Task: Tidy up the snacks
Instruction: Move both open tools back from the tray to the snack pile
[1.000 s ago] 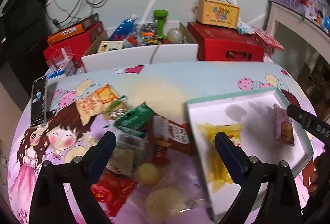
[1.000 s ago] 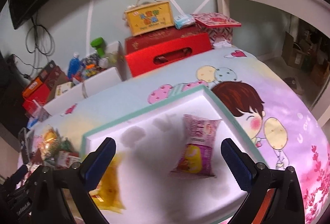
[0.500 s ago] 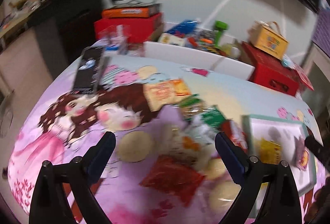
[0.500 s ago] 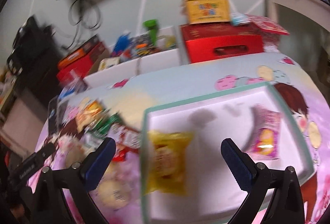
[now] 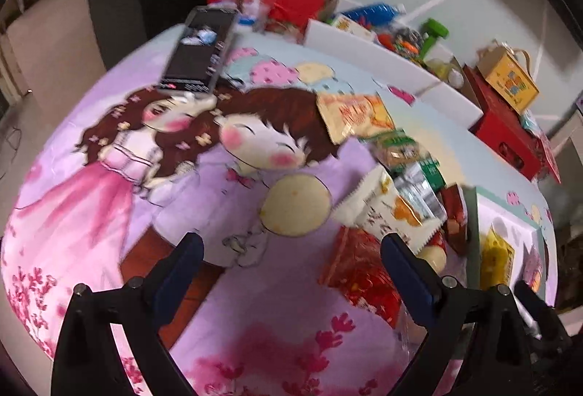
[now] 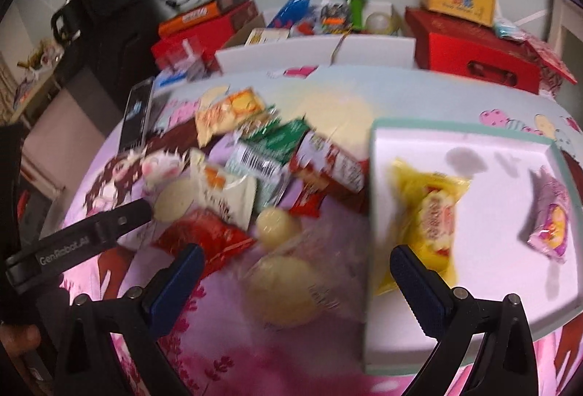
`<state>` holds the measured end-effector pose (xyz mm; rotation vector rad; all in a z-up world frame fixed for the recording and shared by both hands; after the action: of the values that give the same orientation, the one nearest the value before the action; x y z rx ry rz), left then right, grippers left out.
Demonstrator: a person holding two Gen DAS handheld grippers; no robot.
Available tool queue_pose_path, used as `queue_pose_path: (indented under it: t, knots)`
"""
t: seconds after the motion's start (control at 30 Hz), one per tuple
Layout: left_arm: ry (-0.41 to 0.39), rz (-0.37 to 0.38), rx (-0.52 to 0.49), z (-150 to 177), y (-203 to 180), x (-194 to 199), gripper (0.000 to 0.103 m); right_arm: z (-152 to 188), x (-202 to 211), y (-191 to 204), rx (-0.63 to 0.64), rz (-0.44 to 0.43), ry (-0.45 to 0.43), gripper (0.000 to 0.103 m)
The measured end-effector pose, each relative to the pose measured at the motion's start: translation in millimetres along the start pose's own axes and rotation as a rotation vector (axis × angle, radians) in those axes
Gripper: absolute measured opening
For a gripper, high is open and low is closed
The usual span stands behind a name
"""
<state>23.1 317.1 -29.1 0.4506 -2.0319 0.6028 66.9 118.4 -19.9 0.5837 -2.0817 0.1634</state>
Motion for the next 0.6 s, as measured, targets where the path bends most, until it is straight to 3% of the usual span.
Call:
queue_pose_path:
  t: [0.33,0.6]
  knots:
    - [0.128,0.076,-0.089,14.7,-33.8,-34.4,0.098,16.6,-24.7,21.7,0.113,0.037,0.096,0.100]
    - [0.204,0.044,-0.116,20.6,-39.6,-61.9,0.098,20.9,-36.7,27.4,0.153,0.074,0.125,0.092]
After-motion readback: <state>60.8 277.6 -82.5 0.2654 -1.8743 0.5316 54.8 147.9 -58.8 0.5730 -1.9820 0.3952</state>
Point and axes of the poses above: each gripper's, at about its wrist camera, not at the fingertips, and x roughly against the way its jaws point, y to its left, z to its underside, the point moved 4 cm from there along -x, roughly the way its jaws point, and after that the axes turned 6 degrees about x, right-handed, at the moved point
